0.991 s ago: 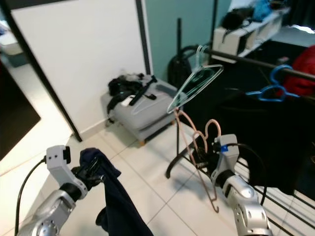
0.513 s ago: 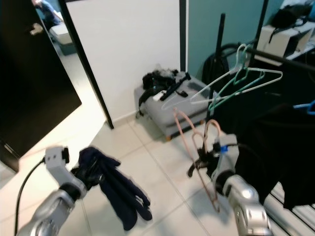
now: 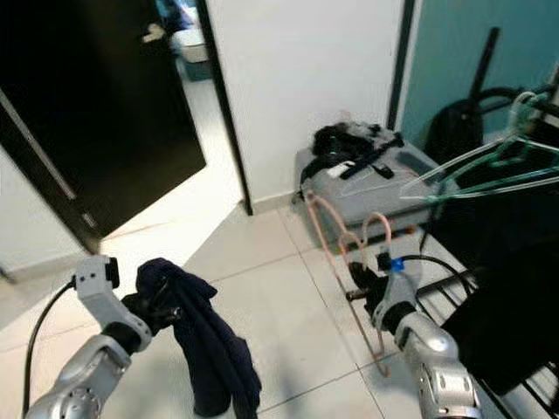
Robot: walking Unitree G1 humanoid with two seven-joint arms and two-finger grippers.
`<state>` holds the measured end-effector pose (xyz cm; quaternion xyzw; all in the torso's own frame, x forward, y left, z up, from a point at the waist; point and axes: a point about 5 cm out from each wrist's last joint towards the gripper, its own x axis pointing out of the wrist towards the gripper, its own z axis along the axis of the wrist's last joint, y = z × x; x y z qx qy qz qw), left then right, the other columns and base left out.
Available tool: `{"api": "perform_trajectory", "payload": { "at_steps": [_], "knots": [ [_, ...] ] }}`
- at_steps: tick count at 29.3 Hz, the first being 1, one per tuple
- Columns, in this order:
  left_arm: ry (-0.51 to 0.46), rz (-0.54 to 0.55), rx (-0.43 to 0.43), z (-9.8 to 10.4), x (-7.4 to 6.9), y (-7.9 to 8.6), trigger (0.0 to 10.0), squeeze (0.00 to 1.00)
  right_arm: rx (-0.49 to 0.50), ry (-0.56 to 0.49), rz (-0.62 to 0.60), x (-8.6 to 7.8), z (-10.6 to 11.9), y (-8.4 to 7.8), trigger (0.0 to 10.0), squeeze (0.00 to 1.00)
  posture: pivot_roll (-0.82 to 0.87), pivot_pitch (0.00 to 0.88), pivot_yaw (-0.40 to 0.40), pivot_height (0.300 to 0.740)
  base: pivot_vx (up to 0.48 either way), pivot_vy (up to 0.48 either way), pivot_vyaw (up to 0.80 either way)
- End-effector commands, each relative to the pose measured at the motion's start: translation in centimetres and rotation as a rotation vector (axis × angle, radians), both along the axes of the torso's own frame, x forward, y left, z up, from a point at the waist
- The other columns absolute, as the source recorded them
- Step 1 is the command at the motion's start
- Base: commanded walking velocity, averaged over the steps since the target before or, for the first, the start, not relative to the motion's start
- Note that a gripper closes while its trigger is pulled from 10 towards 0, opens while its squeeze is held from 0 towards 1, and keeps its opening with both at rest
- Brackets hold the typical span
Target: Hang hanger
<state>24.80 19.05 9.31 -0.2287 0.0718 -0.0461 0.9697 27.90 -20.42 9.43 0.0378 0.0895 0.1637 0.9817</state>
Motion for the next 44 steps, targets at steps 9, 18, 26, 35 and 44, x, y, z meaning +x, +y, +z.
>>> {"api": "perform_trajectory", "payload": {
  "at_steps": [9, 18, 26, 35, 44],
  "knots": [
    [-0.010, 0.015, -0.012, 0.23, 0.07, 0.32, 10.0, 0.00, 0.005, -0.002, 0.012, -0.03, -0.01, 0.24, 10.0, 0.00, -0.01, 0.000, 0.056, 0.731, 0.000, 0.000, 0.75],
    [-0.009, 0.011, -0.011, 0.18, 0.12, 0.29, 10.0, 0.00, 0.004, 0.001, 0.021, -0.01, -0.05, 0.29, 10.0, 0.00, -0.02, 0.000, 0.056, 0.731, 0.000, 0.000, 0.75],
    [-0.008, 0.002, -0.010, 0.12, 0.10, 0.21, 10.0, 0.00, 0.006, 0.004, 0.027, -0.04, -0.15, 0.33, 10.0, 0.00, -0.02, 0.000, 0.056, 0.731, 0.000, 0.000, 0.75],
    [-0.008, -0.007, -0.006, 0.12, 0.08, 0.12, 10.0, 0.00, 0.009, 0.007, 0.033, -0.10, -0.20, 0.38, 10.0, 0.00, -0.02, 0.000, 0.058, 0.731, 0.000, 0.000, 0.75],
    [-0.014, -0.008, -0.004, 0.27, 0.06, 0.06, 10.0, 0.00, 0.012, 0.004, 0.034, -0.14, -0.09, 0.35, 10.0, 0.00, -0.02, 0.000, 0.057, 0.731, 0.000, 0.000, 0.75]
  ]
}}
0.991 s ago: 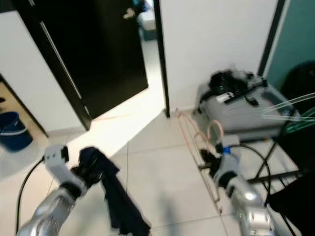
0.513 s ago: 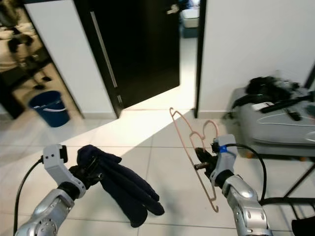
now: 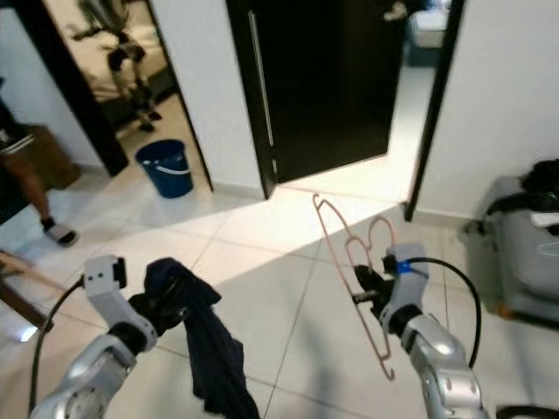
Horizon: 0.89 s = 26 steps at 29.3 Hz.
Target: Hang hanger
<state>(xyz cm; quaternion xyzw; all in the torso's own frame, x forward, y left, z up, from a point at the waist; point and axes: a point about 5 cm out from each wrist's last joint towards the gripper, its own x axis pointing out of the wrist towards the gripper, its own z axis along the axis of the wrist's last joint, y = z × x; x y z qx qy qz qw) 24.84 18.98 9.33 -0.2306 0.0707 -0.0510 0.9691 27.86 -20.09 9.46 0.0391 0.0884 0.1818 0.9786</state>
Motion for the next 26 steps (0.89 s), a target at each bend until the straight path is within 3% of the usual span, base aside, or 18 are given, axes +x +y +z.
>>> {"api": "perform_trajectory", "payload": {
  "at_steps": [1, 23, 26],
  "knots": [
    [-0.010, 0.000, 0.001, 0.27, 0.00, 0.11, 10.0, 0.00, 0.006, 0.007, -0.002, -0.11, -0.11, -0.01, 10.0, 0.00, -0.02, 0.000, 0.056, 0.731, 0.000, 0.000, 0.75],
    [-0.013, -0.009, 0.005, 0.34, -0.04, -0.06, 10.0, 0.00, 0.006, 0.005, 0.002, -0.18, -0.05, -0.15, 10.0, 0.00, -0.03, 0.000, 0.056, 0.731, 0.000, 0.000, 0.75],
    [-0.018, -0.023, 0.035, 0.45, -0.03, -0.15, 10.0, 0.00, 0.008, 0.004, 0.007, -0.18, -0.02, -0.06, 10.0, 0.00, -0.03, 0.000, 0.054, 0.731, 0.097, 0.000, 0.75]
  ]
}}
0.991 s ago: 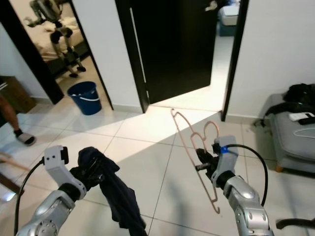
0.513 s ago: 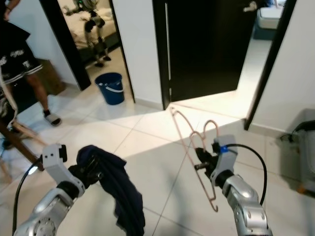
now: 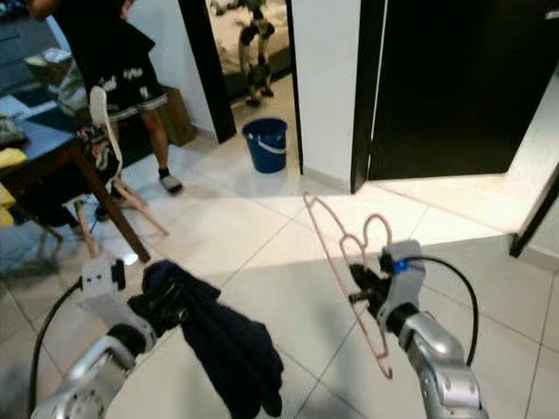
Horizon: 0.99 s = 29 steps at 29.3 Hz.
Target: Hang hanger
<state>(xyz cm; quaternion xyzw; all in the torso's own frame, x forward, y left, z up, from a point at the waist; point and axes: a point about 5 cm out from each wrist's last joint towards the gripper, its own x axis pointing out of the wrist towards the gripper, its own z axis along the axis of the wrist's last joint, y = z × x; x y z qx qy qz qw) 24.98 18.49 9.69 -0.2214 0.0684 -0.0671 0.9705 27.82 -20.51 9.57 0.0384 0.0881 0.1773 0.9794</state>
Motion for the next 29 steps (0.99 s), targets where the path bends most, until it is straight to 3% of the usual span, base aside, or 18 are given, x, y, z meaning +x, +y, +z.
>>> {"api": "perform_trajectory", "payload": {
  "at_steps": [1, 17, 21, 29],
  "knots": [
    [-0.005, 0.008, 0.019, 0.09, -0.16, 0.34, 10.0, 0.00, 0.010, 0.004, 0.016, -0.15, -0.14, 0.36, 10.0, 0.00, -0.03, 0.000, 0.054, 0.731, 0.292, 0.000, 0.75],
    [-0.013, 0.003, 0.052, 0.24, -0.05, 0.38, 10.0, 0.00, 0.014, -0.003, 0.032, -0.08, -0.06, 0.63, 10.0, 0.00, -0.02, 0.000, 0.056, 0.731, 0.480, 0.000, 0.75],
    [-0.013, 0.001, 0.056, 0.23, -0.02, 0.39, 10.0, 0.00, 0.025, -0.010, 0.038, -0.09, 0.03, 0.69, 10.0, 0.00, -0.02, 0.000, 0.058, 0.731, 0.480, 0.000, 0.00],
    [-0.014, -0.002, 0.061, 0.17, 0.02, 0.38, 10.0, 0.00, 0.009, -0.009, 0.056, -0.13, -0.01, 0.86, 10.0, 0.00, -0.02, 0.000, 0.058, 0.731, 0.480, 0.000, 0.70]
  ]
}}
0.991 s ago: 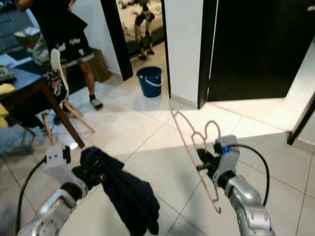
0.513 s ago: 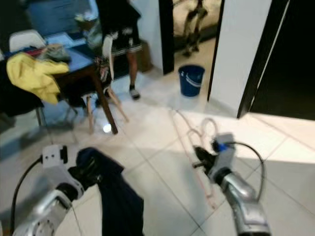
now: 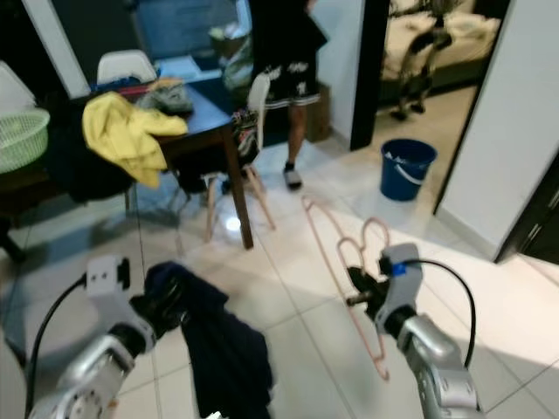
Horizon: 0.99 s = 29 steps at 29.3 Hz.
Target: Hang hanger
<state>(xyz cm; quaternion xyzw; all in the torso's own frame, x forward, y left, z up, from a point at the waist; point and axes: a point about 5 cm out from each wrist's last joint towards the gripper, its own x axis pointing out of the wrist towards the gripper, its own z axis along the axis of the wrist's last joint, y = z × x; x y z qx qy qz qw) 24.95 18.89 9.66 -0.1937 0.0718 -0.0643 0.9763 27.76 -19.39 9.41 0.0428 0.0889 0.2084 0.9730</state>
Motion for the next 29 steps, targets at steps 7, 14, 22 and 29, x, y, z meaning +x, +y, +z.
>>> {"api": "perform_trajectory", "payload": {
  "at_steps": [7, 14, 22, 29],
  "knots": [
    [-0.018, -0.007, 0.006, 0.2, 0.1, 0.0, 10.0, 0.00, 0.011, -0.009, -0.010, -0.1, 0.1, -0.3, 10.0, 0.00, -0.03, 0.000, 0.057, 0.731, 0.480, 0.000, 0.20],
    [-0.035, -0.026, 0.014, 0.5, 0.1, 0.1, 10.0, 0.00, 0.023, -0.006, -0.019, 0.0, 0.0, -0.3, 10.0, 0.00, -0.03, 0.000, 0.059, 0.731, 0.480, 0.000, 0.00],
    [-0.338, -0.014, 0.062, 9.1, 3.5, 1.8, 10.0, 0.00, 0.031, 0.013, -0.024, 0.1, -0.4, -0.2, 10.0, 0.00, -0.04, 0.000, 0.062, 0.731, 0.480, 0.000, -0.10],
    [-0.633, 0.042, 0.120, 19.0, 4.8, 4.3, 10.0, 0.00, 0.043, 0.014, -0.028, 0.2, -0.4, -0.1, 10.0, 0.00, -0.04, 0.000, 0.070, 0.731, 0.480, 0.000, -0.70]
  ]
}}
